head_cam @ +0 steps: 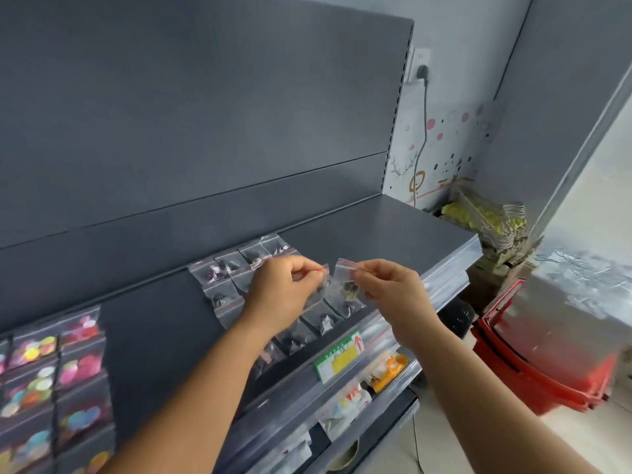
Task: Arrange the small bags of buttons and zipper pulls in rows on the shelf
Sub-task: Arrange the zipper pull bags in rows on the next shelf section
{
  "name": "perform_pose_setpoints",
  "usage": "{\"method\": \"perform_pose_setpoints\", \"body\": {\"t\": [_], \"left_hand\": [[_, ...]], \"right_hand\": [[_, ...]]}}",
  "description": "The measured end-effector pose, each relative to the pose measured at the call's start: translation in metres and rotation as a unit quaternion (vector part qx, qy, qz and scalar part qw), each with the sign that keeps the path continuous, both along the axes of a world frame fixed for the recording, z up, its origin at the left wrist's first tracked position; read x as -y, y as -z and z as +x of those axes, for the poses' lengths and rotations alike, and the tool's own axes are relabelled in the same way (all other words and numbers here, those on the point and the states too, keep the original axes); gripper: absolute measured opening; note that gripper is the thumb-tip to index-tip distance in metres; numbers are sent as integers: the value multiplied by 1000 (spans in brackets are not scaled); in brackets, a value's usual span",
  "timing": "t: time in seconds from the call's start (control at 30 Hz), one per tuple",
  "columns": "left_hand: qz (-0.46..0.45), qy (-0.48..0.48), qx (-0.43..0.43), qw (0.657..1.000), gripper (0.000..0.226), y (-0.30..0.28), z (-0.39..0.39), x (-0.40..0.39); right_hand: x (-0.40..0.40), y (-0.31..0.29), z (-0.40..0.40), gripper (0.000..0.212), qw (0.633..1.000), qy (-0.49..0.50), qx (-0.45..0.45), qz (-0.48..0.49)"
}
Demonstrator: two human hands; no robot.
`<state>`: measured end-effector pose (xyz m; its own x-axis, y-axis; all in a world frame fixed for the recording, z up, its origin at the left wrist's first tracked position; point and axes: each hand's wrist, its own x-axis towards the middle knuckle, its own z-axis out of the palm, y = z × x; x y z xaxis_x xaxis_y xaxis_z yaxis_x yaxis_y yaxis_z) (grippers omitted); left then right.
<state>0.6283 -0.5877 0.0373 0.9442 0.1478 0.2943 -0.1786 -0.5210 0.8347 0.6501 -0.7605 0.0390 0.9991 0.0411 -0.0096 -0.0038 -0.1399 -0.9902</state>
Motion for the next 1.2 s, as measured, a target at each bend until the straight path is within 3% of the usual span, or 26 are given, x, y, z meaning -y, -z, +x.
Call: {"method": "perform_pose_setpoints", "body": {"t": [0.17,0.4,0.73,1.0,1.2], "left_hand": [[27,-10,-8,1000,7,-4,51,-6],[-2,-61,-21,998,12,2,95,-24],[19,-140,-71,987,11,15,167,-27],[83,-182,-138,970,15,40,217,-18],[157,-227,-155,949,22,51,232,-17]], "right_hand": [[0,-1,54,17,1000,-11,4,-26],[-16,3,118,19,996,-18,37,-82],[-41,23,221,14,983,-112,46,-140],[-47,52,285,12,966,-173,41,-187],[-56,59,304,24,941,-215,75,-250]]}}
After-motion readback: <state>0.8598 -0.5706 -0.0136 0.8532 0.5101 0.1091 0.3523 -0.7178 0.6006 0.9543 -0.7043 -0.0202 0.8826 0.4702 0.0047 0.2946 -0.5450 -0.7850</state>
